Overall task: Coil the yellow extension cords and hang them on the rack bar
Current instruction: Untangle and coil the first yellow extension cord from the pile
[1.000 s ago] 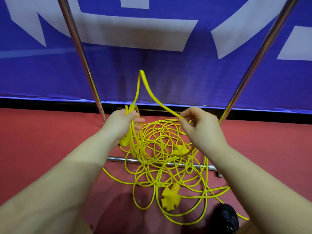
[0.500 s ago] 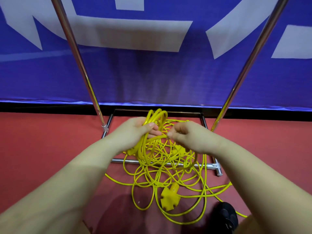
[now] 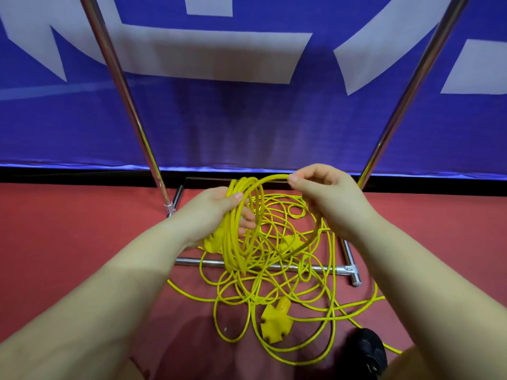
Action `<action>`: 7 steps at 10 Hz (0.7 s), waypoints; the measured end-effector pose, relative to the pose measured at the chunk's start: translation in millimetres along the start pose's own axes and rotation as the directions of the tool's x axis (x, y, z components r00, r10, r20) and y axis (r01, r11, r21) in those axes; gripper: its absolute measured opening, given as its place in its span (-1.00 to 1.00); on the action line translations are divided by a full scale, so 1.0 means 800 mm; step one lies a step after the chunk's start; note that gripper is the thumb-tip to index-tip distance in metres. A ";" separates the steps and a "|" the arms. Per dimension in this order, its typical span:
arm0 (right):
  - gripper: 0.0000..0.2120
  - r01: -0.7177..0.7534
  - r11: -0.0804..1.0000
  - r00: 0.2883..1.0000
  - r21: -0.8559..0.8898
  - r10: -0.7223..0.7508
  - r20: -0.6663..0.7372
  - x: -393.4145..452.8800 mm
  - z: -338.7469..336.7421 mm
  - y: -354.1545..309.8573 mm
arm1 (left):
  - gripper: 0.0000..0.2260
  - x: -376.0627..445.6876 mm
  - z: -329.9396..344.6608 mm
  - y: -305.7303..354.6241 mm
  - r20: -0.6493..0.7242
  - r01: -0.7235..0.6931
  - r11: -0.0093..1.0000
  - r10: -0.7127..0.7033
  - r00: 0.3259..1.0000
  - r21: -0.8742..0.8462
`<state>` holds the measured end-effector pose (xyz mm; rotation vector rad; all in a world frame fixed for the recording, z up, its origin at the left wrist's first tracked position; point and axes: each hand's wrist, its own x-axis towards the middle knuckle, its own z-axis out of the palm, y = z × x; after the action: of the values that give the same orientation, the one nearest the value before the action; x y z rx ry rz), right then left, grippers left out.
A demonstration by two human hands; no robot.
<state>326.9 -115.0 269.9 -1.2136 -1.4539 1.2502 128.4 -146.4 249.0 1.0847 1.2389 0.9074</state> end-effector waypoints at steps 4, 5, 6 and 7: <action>-0.94 0.167 0.920 0.924 -0.356 -0.020 0.383 -0.003 0.000 -0.001 | -0.52 0.011 -0.013 -0.020 0.067 0.123 0.987 -0.131 0.989 0.108; -0.90 0.210 0.886 0.940 -0.413 -0.066 0.336 -0.005 0.010 0.000 | -0.78 0.006 0.004 -0.015 0.153 0.077 0.989 -0.096 0.984 0.128; -0.73 0.163 0.810 0.978 -0.563 -0.058 0.201 -0.006 0.011 0.004 | -0.79 -0.002 0.016 -0.011 0.174 0.040 0.993 -0.060 0.983 0.113; -0.53 -0.014 0.756 0.965 -0.654 0.181 0.189 -0.005 0.007 0.009 | -0.77 -0.004 0.012 -0.004 0.140 -0.048 0.992 0.031 0.990 0.120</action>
<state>323.2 -119.7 261.6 -1.6461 -2.1447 1.0009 137.3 -151.5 247.0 1.2524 1.1739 0.7798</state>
